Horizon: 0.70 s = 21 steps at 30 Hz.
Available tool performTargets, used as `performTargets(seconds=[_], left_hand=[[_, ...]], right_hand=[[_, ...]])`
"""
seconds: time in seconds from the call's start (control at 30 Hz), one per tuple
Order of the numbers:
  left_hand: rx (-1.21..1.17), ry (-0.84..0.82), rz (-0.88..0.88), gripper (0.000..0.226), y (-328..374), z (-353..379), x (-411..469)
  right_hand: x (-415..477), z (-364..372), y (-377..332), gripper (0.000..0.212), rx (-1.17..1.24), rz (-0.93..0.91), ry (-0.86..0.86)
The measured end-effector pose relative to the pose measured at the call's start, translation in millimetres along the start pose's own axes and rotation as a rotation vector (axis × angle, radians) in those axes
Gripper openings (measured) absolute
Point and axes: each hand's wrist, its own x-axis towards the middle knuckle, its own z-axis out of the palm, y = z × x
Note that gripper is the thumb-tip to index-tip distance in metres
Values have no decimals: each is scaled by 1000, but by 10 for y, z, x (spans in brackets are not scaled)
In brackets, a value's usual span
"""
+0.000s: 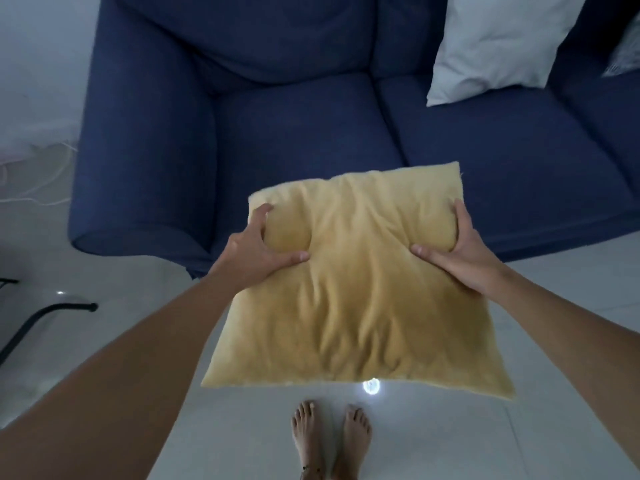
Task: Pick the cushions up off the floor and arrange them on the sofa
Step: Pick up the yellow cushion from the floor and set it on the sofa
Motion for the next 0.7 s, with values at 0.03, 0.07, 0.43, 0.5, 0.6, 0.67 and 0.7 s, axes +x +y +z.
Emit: performTargets(seconds=[0.03,0.07,0.43,0.5,0.6,0.67,0.7], left_hand=[[-17,13,25,119,72,-98,32],[-30,27,57,121,156,-197,63],[-15,268,286,141,775,-1188,1087],[-3,301,313,144,856,-1342,1352],[23,332,317,144,872,-1542,1733],[18,348,315,144,908,-1637,1954],[14,365,315,144,919,-1682,2057]], right_hand=[[50,-53,-82,131,2,-23,8],[108,-103,-166,131,8,-49,17],[1316,-383,-1355,138,46,-322,50],[1595,-377,-1575,139,54,-366,64],[1960,-314,-1910,138,52,-450,80],[2196,-290,-2062,138,58,-500,108],[2319,-277,-2133,138,63,-517,119]])
